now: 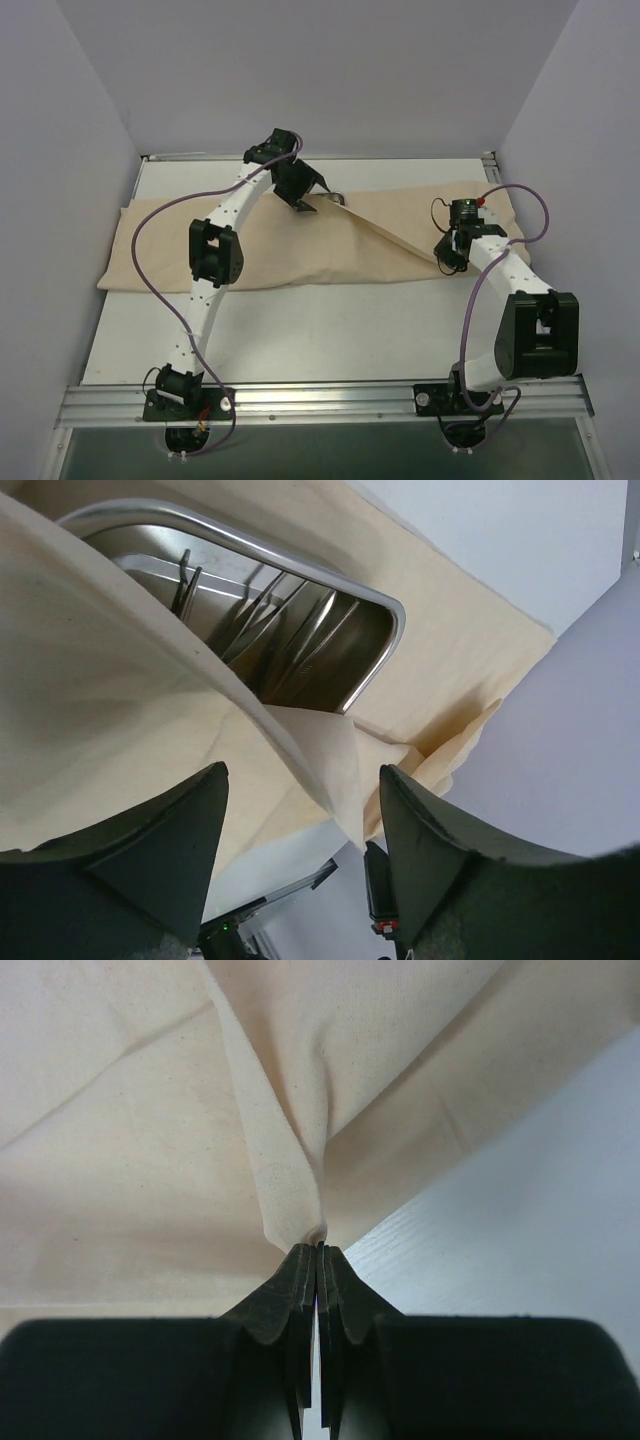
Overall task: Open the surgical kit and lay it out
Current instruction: Open the surgical kit at the center of the board.
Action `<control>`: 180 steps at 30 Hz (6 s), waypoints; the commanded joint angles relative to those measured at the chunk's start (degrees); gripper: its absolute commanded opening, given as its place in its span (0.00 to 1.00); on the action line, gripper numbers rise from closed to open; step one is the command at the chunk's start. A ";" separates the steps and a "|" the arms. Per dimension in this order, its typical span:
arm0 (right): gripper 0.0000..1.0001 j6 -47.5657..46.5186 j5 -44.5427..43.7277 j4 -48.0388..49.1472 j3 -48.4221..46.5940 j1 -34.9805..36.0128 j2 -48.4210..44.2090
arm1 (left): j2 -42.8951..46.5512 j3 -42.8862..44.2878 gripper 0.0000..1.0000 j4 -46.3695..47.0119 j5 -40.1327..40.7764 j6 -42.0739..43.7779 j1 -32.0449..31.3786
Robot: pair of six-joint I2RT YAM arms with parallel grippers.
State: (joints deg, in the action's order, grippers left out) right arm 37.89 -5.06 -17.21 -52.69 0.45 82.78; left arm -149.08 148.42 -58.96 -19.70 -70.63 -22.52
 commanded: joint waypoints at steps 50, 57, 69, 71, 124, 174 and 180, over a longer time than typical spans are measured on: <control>0.11 -7.65 -5.05 -22.79 -16.19 -3.88 0.52 | 68.39 -83.22 0.47 10.62 6.68 27.73 -21.60; 0.38 -7.66 -1.81 -17.95 -35.28 -2.47 15.36 | 61.21 -62.48 0.55 5.00 18.02 35.29 -11.80; 0.61 -8.36 -4.43 -18.38 -52.16 -2.21 38.41 | 58.89 -63.93 0.52 9.13 9.76 38.83 -0.95; 0.64 -8.71 -5.30 -18.12 -52.69 -2.29 40.25 | 59.43 -65.18 0.58 8.60 13.79 37.59 2.37; 0.79 -17.24 -3.29 -17.41 -73.26 -10.20 66.29 | -11.61 9.80 0.64 -7.67 3.44 37.58 30.87; 0.41 -8.45 -5.58 -18.03 -45.05 3.42 42.99 | 39.65 -42.69 0.75 2.18 10.12 46.37 13.47; 0.15 -8.53 -6.10 -17.42 -43.90 3.42 42.29 | 39.30 -43.39 0.75 2.01 9.51 46.72 13.30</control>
State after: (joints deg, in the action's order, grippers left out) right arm 28.64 -9.15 -33.36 -97.80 4.05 126.23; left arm -112.18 105.21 -58.85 -9.08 -25.02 -9.21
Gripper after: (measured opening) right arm 0.190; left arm 0.748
